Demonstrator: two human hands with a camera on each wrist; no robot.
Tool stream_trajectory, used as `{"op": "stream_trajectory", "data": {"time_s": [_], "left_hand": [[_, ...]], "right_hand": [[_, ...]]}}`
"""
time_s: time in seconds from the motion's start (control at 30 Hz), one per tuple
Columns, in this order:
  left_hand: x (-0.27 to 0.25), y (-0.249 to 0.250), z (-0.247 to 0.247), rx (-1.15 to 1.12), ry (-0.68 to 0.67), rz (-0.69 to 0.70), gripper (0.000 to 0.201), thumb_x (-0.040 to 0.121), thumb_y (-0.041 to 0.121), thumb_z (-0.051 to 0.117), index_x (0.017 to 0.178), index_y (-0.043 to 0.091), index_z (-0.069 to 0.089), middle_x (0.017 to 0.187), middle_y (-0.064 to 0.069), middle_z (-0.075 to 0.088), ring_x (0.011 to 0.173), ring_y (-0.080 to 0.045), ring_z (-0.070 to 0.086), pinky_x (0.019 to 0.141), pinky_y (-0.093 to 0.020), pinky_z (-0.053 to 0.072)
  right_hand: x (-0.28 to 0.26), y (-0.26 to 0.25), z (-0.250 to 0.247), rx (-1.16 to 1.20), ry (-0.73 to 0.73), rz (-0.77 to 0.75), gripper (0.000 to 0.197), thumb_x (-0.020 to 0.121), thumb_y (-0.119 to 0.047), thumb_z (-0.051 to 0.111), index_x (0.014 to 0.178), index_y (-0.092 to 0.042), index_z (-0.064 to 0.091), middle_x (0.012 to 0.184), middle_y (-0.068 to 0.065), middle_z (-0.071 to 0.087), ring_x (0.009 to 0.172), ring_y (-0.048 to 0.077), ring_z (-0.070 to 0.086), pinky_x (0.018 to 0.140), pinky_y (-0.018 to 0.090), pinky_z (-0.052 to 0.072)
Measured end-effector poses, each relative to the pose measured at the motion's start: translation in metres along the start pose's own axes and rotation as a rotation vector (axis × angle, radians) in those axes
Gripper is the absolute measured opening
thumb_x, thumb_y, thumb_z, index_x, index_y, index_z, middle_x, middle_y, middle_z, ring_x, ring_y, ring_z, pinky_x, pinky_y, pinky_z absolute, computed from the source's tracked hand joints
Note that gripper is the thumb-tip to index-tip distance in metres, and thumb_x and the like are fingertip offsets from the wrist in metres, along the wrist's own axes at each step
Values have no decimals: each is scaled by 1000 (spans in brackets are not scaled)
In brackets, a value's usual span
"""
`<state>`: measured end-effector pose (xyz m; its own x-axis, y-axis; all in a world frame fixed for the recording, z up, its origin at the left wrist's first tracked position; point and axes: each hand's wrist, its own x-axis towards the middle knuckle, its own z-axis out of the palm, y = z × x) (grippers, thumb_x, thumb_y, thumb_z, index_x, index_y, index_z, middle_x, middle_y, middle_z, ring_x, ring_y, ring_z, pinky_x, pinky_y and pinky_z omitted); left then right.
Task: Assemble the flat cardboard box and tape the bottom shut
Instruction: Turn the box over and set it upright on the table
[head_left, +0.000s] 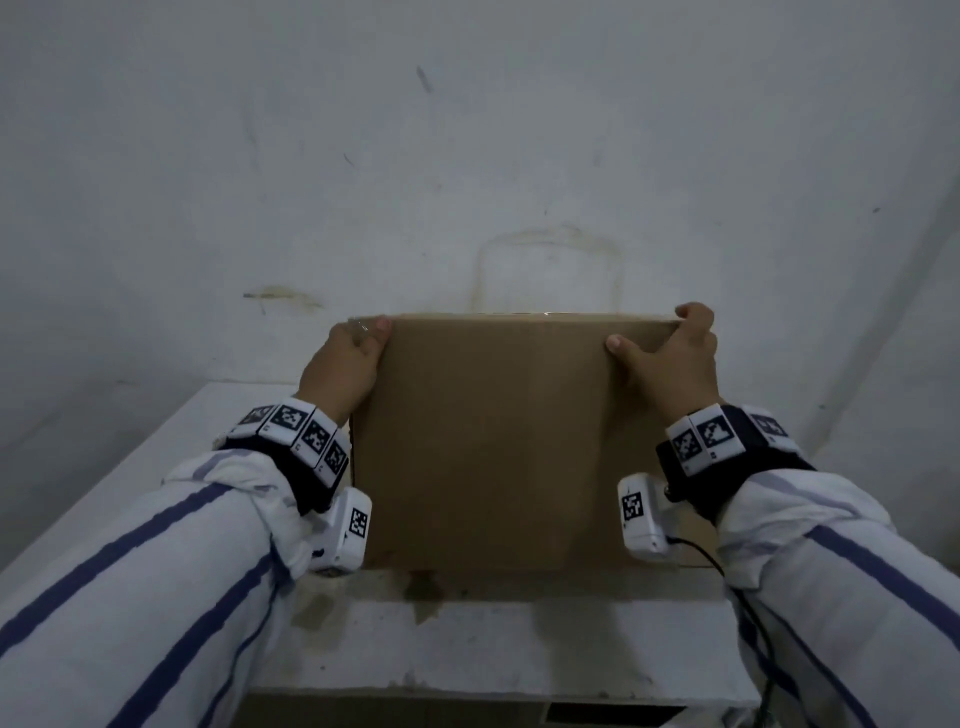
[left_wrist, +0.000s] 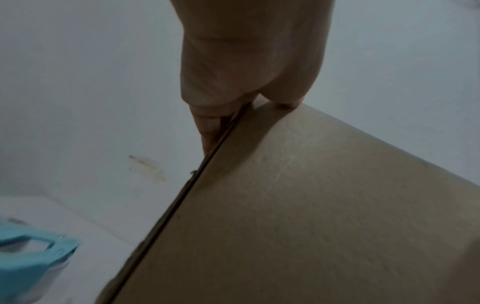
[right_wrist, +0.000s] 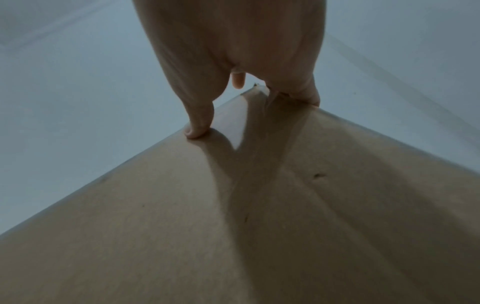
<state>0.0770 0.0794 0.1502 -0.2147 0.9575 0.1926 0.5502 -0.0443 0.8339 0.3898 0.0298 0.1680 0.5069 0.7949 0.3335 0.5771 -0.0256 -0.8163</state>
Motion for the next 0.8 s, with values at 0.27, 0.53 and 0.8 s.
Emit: {"op": "stream_trajectory", "data": {"time_s": [0.27, 0.53, 0.8], "left_hand": [[21, 30, 2, -71, 113, -8, 36, 95, 34, 43, 124, 16, 31, 128, -14, 45, 109, -34, 52, 86, -37, 39], [10, -8, 21, 111, -142, 16, 64, 98, 36, 39, 148, 42, 0, 143, -19, 30, 123, -37, 45, 104, -44, 36], [2, -18, 22, 144, -205, -6, 88, 87, 53, 51, 143, 47, -17, 149, -15, 32, 127, -35, 46, 107, -48, 39]], "right_hand": [[14, -4, 14, -359, -183, 15, 101, 76, -41, 72, 150, -26, 6, 157, 17, -5, 139, 44, 26, 113, 49, 31], [-7, 40, 31, -347, -290, 168, 110, 76, -55, 67, 149, -38, -13, 150, 25, 17, 129, 44, 39, 107, 50, 36], [-12, 34, 26, -368, -249, 185, 109, 73, -62, 65, 149, -37, -9, 141, 24, 30, 122, 44, 45, 102, 49, 40]]}}
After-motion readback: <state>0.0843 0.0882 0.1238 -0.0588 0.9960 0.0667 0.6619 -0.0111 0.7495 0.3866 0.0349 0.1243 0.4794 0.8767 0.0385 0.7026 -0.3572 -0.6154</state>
